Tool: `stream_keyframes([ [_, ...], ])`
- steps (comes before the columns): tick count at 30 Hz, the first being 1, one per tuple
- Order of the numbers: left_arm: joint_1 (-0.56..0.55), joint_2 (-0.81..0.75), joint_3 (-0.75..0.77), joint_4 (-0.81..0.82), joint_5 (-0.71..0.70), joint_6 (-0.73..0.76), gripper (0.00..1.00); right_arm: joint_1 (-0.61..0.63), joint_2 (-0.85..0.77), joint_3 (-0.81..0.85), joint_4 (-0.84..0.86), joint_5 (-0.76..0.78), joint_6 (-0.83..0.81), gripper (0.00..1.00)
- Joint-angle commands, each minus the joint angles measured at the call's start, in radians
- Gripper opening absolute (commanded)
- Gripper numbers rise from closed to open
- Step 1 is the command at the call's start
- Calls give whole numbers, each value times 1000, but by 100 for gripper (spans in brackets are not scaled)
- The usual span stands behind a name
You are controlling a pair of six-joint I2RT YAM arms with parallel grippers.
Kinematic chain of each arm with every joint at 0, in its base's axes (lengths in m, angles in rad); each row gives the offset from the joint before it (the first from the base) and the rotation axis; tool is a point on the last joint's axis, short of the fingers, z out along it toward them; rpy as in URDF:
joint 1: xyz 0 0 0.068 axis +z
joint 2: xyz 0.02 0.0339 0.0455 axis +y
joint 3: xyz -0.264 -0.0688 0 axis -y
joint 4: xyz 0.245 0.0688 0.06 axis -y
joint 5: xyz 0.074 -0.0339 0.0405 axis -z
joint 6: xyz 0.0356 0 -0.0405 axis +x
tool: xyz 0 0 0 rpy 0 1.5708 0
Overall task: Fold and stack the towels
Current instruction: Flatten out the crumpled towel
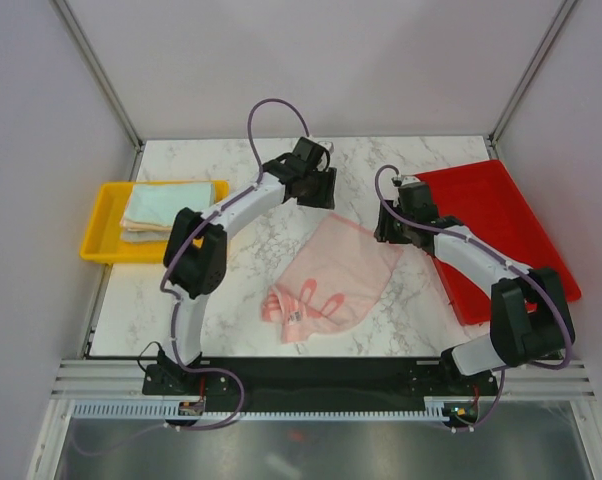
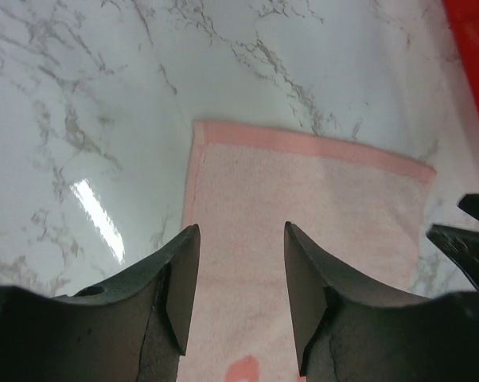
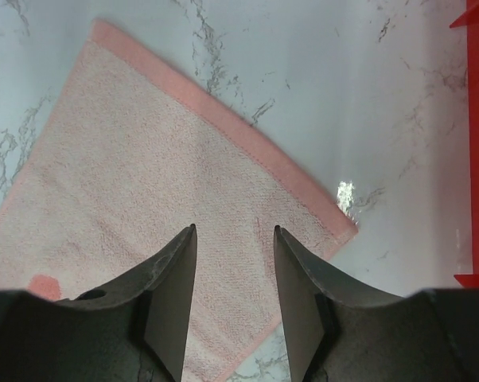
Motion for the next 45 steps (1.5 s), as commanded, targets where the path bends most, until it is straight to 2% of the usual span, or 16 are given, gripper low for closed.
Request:
stream_keyframes([
  [1, 24, 126, 137, 10, 93, 107, 53, 8, 37, 38, -27, 95, 0, 51],
  [6, 35, 253, 206, 12, 125, 191, 54, 8, 9, -8, -50, 188, 77, 52],
  [11, 35, 348, 232, 12, 108, 196, 55, 8, -35, -28, -85, 210, 163, 51],
  [18, 35, 408, 252, 19, 199, 187, 50, 8, -80, -75, -105, 236, 189, 51],
  [23, 35, 408, 228, 21, 210, 171, 34, 8, -114, -132, -101, 262, 253, 52],
  [24, 33, 407, 226, 22, 208, 170, 28, 8, -108, -141, -99, 262, 282, 52],
  [25, 34, 410, 223, 22, 205, 164, 18, 8, -97, -143, -97, 274, 296, 53],
  [28, 35, 404, 220, 22, 205, 153, 2, 8, -37, -149, -75, 309, 347, 57],
  [34, 35, 362, 192, 22, 183, 156, 2, 8, -2, -166, 20, 328, 405, 58],
  [42, 35, 350, 182, 22, 185, 154, 2, 8, 92, -175, 113, 300, 485, 54],
  [45, 35, 344, 174, 24, 182, 150, 2, 8, 126, -180, 123, 317, 499, 49],
])
